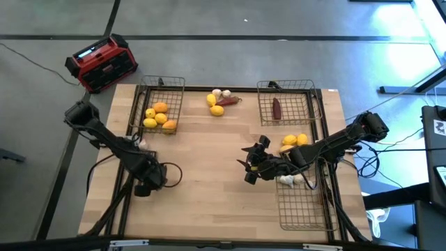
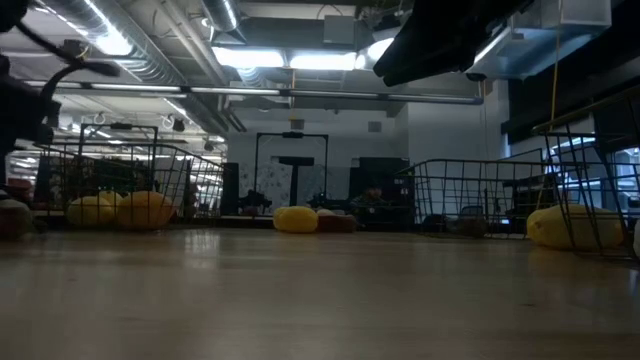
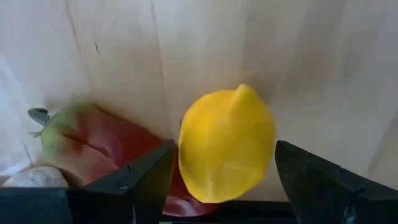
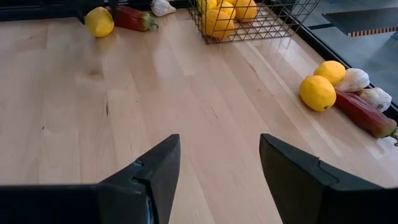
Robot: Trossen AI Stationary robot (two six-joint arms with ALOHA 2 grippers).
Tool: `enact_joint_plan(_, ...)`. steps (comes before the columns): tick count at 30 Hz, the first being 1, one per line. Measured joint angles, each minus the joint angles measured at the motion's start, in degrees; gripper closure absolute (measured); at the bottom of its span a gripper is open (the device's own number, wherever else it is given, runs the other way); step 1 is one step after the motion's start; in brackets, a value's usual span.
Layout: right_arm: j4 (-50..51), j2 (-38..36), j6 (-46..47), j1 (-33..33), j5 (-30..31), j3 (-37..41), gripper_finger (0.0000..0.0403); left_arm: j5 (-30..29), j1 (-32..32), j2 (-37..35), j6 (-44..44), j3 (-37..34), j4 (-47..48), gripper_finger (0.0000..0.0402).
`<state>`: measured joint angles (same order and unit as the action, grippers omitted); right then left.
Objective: Sort produce into baskets
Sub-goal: Put the yellow lemon into the top left wire basket
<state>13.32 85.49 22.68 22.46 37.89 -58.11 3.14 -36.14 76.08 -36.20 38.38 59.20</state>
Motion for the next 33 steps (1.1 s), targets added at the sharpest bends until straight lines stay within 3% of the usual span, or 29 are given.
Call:
enact_joint_plan(9, -0.3, 0.0, 0.0, 0.0, 0.0, 0.0, 0.0188, 0.0, -0.4, 2.7, -0.5, -1.1, -0.8, 0.0134)
enact_joint_plan(18, -0.3, 0.0, 0.0, 0.0, 0.0, 0.0, 0.0188, -0.9, -0.4, 2.7, -1.2, -1.0, -3.7, 0.0197)
enact_joint_plan(24, -0.2, 0.0, 0.0, 0.0, 0.0, 0.0, 0.0188, -1.0, 0.8, 2.7, -7.0, -0.8, -5.8, 0.021)
enact_joint_plan(33, -0.3, 0.0, 0.0, 0.0, 0.0, 0.0, 0.0188, -7.9, 3.6, 2.6, -5.8, 3.0, -7.9, 0.0209)
